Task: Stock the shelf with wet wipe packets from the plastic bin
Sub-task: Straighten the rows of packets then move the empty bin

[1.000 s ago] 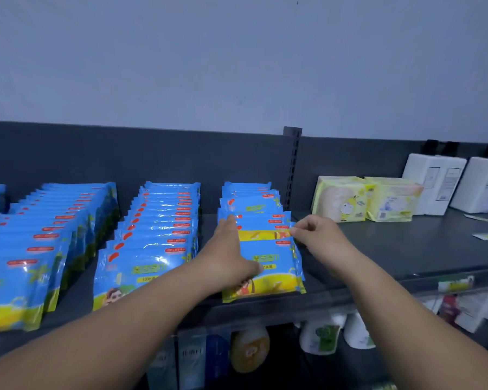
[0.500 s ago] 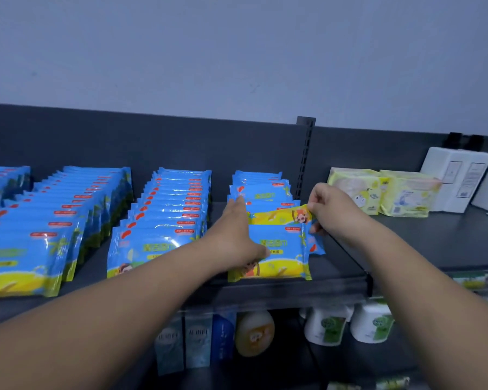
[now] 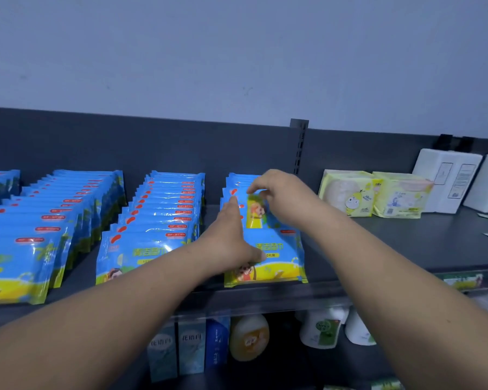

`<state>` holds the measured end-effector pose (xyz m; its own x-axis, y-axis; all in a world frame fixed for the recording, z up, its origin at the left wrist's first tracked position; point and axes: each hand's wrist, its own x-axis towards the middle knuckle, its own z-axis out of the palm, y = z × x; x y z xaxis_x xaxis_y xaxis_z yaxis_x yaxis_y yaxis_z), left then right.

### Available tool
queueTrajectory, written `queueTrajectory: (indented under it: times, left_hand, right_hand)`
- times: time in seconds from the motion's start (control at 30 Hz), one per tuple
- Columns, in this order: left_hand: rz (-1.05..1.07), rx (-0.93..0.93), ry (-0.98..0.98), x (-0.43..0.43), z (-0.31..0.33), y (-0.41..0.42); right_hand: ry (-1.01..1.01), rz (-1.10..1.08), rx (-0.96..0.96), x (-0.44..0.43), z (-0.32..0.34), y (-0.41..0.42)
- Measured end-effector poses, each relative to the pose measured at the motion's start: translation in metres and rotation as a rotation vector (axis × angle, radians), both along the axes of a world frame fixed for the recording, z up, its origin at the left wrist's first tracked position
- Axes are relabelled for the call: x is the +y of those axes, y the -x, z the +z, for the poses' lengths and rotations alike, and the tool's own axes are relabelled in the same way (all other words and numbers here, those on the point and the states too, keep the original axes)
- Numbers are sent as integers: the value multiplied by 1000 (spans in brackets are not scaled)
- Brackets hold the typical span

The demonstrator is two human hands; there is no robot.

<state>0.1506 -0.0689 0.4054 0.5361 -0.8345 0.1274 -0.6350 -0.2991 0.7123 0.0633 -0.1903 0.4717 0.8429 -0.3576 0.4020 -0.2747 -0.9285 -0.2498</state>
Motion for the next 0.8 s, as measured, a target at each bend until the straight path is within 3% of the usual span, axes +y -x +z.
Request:
queueTrajectory:
  times: [0.07, 0.17, 0.23, 0.37, 0.5, 0.8]
  left_hand:
    - [-6, 52, 34, 1, -1, -1]
    - [-22, 107, 59, 1, -3, -3]
    - [-28, 125, 50, 2, -3, -3]
    - [-31, 137, 41, 2, -4, -2]
    - [-33, 135, 68, 2, -4, -1]
    - [-35, 110, 85, 5, -2, 3]
  right_hand:
    - [-146, -8, -136, 2, -4, 2]
    - [-354, -230, -358, -11, -14, 17]
    - [-498, -336, -298, -18, -22, 27]
    - [-867, -269, -273, -18, -28, 34]
    - [-962, -274, -286, -16, -25, 30]
    - [-915, -267, -209, -9, -19, 17]
